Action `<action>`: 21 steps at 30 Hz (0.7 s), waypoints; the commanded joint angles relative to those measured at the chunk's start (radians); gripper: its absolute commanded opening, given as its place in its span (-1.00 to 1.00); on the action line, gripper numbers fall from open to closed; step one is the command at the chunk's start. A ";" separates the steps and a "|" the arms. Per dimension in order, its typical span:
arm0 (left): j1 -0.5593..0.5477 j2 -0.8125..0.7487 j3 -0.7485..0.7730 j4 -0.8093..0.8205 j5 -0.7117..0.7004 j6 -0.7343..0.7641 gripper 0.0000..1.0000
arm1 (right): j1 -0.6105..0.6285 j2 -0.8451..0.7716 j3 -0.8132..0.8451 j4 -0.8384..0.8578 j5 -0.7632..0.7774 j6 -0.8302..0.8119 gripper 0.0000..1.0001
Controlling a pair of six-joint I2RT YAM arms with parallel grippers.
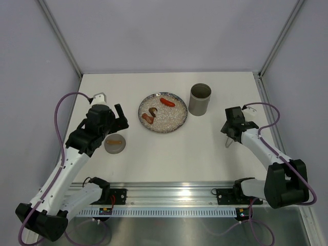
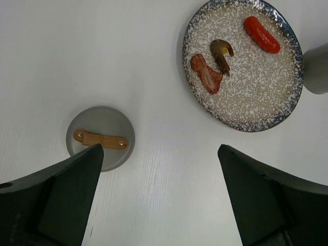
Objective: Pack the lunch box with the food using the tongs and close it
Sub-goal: Place the clamp at the center of the board.
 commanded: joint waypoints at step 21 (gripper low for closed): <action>0.122 0.141 -0.161 -0.111 -0.166 -0.298 0.45 | 0.054 -0.141 0.213 -0.041 -0.164 -0.060 0.69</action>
